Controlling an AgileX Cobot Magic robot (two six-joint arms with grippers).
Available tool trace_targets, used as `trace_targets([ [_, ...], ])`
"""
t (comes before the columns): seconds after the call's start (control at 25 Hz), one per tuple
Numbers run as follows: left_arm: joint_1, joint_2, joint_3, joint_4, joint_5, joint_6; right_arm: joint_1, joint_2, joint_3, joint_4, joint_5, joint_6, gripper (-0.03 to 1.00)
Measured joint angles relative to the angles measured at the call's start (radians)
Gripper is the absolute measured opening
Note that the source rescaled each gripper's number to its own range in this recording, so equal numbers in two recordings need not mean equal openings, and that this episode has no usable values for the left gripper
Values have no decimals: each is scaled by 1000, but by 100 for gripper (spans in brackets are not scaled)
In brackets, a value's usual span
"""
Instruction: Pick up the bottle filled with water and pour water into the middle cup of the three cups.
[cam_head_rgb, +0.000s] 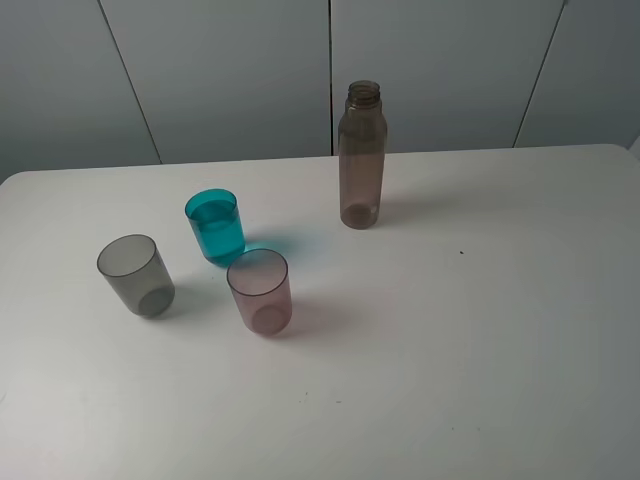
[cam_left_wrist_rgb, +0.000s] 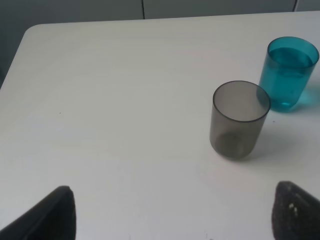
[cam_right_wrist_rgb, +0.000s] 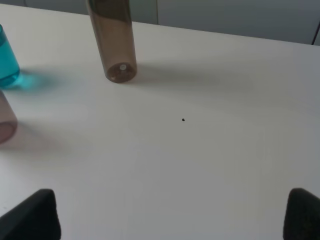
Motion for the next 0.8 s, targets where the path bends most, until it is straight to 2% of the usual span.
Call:
trace_targets([
  [0.28,0,0,0,0,0,-2,0,-3,0,1,-6,0,90],
  [0.44,0,0,0,0,0,-2,-44,-4,0,1,-7,0,90],
  [0.6,0,0,0,0,0,-2,-144,-6,0,1,-8,1,90],
  [0.8,0,0,0,0,0,-2,-319,-6,0,8,-8,-7,90],
])
